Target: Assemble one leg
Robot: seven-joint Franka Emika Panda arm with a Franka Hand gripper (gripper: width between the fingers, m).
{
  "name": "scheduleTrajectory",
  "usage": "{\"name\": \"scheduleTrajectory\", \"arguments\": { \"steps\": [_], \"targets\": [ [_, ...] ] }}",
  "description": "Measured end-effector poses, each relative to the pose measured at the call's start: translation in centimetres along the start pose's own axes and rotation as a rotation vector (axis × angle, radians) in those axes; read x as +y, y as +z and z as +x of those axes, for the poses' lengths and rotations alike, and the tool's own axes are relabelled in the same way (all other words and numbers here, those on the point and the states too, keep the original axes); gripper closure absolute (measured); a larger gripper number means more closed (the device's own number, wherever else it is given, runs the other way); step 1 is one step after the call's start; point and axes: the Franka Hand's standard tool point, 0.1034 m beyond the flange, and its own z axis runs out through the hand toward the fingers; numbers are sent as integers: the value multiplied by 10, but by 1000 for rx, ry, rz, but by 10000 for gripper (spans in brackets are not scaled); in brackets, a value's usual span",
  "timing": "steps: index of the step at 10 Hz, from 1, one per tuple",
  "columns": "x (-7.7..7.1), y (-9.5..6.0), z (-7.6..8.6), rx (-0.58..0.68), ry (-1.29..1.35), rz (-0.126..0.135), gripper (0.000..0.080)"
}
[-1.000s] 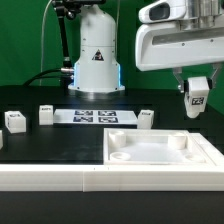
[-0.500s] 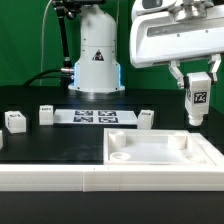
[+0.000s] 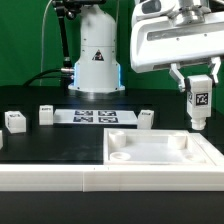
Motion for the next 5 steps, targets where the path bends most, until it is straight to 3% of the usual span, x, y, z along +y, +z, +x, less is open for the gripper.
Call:
{"name": "scheduleTrajectory", "arguments": {
  "steps": [5],
  "targets": [
    [17,19,26,-46,-207,-15,506]
  ]
}}
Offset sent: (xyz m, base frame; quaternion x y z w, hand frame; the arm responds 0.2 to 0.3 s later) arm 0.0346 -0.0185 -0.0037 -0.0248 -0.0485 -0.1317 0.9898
